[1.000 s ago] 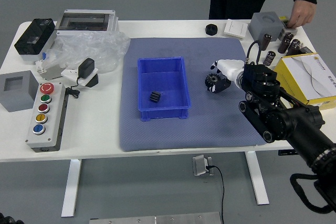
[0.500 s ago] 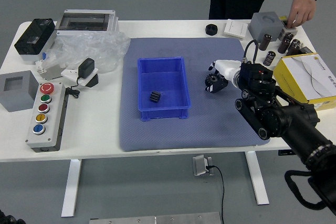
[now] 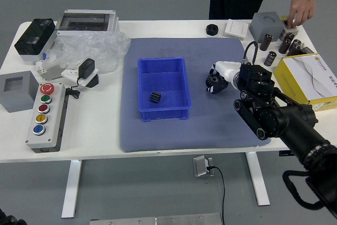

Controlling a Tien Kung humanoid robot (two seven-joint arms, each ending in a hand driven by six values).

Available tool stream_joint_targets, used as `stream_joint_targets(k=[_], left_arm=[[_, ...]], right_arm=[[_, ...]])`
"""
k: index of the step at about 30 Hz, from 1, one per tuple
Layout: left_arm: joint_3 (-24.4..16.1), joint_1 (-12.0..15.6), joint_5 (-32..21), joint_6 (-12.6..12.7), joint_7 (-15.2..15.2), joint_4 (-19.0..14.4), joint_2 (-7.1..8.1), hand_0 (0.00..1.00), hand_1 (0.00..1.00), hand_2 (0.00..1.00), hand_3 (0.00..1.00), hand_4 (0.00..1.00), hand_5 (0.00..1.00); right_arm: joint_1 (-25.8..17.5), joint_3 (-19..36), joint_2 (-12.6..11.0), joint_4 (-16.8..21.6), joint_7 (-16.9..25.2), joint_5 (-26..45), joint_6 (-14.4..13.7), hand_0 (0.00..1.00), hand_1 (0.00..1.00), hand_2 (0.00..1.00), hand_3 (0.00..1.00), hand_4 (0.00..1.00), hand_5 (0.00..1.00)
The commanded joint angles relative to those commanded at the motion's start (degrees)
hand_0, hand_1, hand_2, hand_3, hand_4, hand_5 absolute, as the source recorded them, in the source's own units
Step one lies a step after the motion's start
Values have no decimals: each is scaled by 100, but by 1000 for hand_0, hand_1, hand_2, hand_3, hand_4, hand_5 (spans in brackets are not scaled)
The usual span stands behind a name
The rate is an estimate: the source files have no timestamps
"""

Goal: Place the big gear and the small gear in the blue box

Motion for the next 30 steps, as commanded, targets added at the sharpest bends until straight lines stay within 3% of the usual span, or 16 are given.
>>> stream_joint_targets(k=[5, 6, 18, 30], left_arm=[[-5, 1, 11, -1, -2, 0, -1, 870, 840, 839, 886, 766, 741], [-6, 2, 14, -1, -2, 0, -1, 870, 840, 839, 885, 766, 741], [-18, -1, 53, -7, -10, 1, -4, 870, 840, 838, 885, 767, 738], [-29, 5, 57, -2, -12, 1, 4, 870, 840, 837, 885, 766, 738]], right_arm=[[-2, -15, 7, -3, -9, 0, -58, 599, 572, 671, 672, 634, 284], [-4, -19, 9, -5, -11, 0, -62, 542, 514, 587, 642, 539, 264], [-16, -38, 30, -36, -46, 0, -140, 486, 472, 531, 624, 513, 247], [-39, 28, -43, 59, -65, 0, -407, 453, 429, 468, 609, 485, 237]])
